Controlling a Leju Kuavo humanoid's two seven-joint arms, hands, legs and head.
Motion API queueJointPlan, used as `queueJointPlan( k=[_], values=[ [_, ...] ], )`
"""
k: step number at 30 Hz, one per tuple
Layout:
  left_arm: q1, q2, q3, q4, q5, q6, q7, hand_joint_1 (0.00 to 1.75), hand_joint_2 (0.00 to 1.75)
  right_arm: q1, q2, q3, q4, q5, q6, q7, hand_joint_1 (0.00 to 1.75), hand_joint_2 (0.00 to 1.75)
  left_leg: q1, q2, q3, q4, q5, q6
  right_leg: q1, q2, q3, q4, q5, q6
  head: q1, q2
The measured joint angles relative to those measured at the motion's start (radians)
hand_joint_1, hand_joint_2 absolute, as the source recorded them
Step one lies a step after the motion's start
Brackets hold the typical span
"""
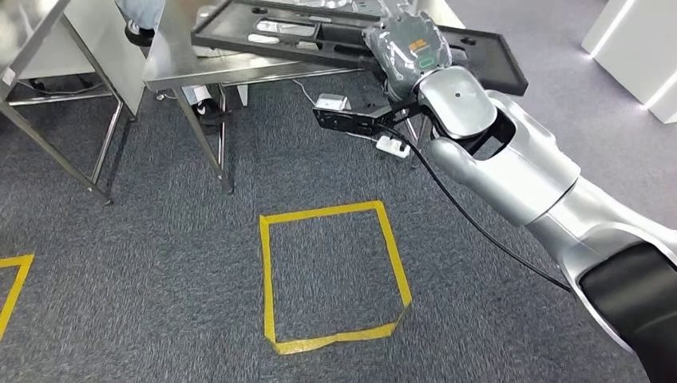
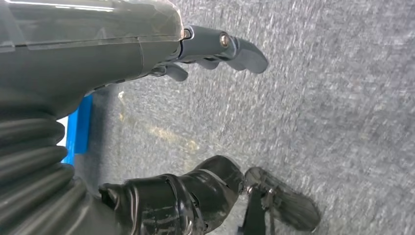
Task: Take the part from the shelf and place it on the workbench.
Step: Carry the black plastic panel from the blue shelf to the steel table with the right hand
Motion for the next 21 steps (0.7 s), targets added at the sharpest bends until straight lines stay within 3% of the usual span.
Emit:
queueJointPlan(
  k=[2,4,6,8,10,12,14,18,20,21],
  values=[
    [0.0,0.0,0.0,0.0,0.0,0.0,0.0,0.0,1.75,0.0,-0.001,0.0,0.0,0.0,0.0,-0.001,1.75,1.75,0.001,-0.003,-0.005,-0.001,-0.001,-0.01,0.004,0.002,-0.006,0.01,-0.005,-0.024,-0.003,0.0],
    [0.002,-0.001,0.0,0.0,0.0,0.0,0.0,0.0,1.75,0.0,-0.001,0.0,0.001,-0.002,0.0,-0.002,1.75,1.75,0.002,0.001,-0.014,0.021,-0.018,-0.011,0.004,0.002,-0.007,0.01,-0.004,-0.04,-0.009,0.0],
    [0.002,-0.002,0.0,0.0,0.0,0.0,0.0,0.0,1.75,-0.001,0.0,0.0,0.0,-0.004,0.0,-0.002,1.75,1.75,-0.004,0.009,-0.061,0.119,-0.068,-0.003,0.007,0.002,-0.006,0.006,-0.003,-0.049,-0.016,0.0],
    [0.001,-0.002,0.0,0.0,0.0,0.0,0.0,0.0,1.75,0.002,0.0,0.0,0.001,-0.006,0.001,-0.002,1.75,1.75,-0.016,0.011,-0.134,0.254,-0.118,0.008,0.015,0.002,-0.006,0.006,-0.004,-0.055,-0.017,0.0],
    [0.001,-0.002,0.0,0.0,0.0,0.0,0.0,0.0,1.75,0.006,0.0,0.0,0.001,-0.009,0.002,-0.004,1.75,1.75,-0.029,0.011,-0.165,0.294,-0.109,0.025,0.028,0.002,-0.005,0.006,-0.006,-0.06,-0.018,0.0],
    [0.001,-0.003,0.0,0.0,0.0,0.0,0.0,0.0,1.75,0.007,0.0,0.001,0.001,-0.01,0.002,-0.005,1.75,1.75,-0.045,0.012,-0.125,0.191,-0.041,0.051,0.037,0.003,-0.001,0.006,-0.007,-0.062,-0.017,0.0],
    [0.0,-0.001,0.0,0.0,0.0,0.001,0.0,0.0,1.75,0.006,0.0,0.001,0.001,-0.011,0.002,-0.005,1.75,1.75,-0.061,0.015,-0.074,0.08,0.003,0.074,0.043,0.001,0.002,0.004,-0.007,-0.062,-0.016,0.0],
    [0.0,0.0,0.0,0.0,0.0,0.004,0.0,0.0,1.75,0.006,-0.001,0.001,0.001,-0.011,0.001,-0.005,1.75,1.75,-0.07,0.017,-0.054,0.031,0.017,0.084,0.041,-0.002,0.002,-0.005,-0.002,-0.046,-0.016,0.0],
    [0.001,-0.001,0.0,0.0,0.0,0.004,0.0,0.0,1.75,0.004,-0.002,0.001,0.0,-0.011,0.001,-0.005,1.75,1.75,-0.064,0.018,-0.045,0.015,0.027,0.091,0.042,-0.004,-0.013,0.027,-0.026,-0.036,-0.014,0.0],
    [0.001,-0.001,0.0,0.0,0.0,0.004,0.0,0.0,1.75,0.003,-0.003,0.001,0.001,-0.011,0.001,-0.005,1.75,1.75,-0.061,0.019,-0.043,0.01,0.03,0.092,0.042,-0.004,-0.034,0.074,-0.053,-0.032,-0.013,0.0]
  ],
)
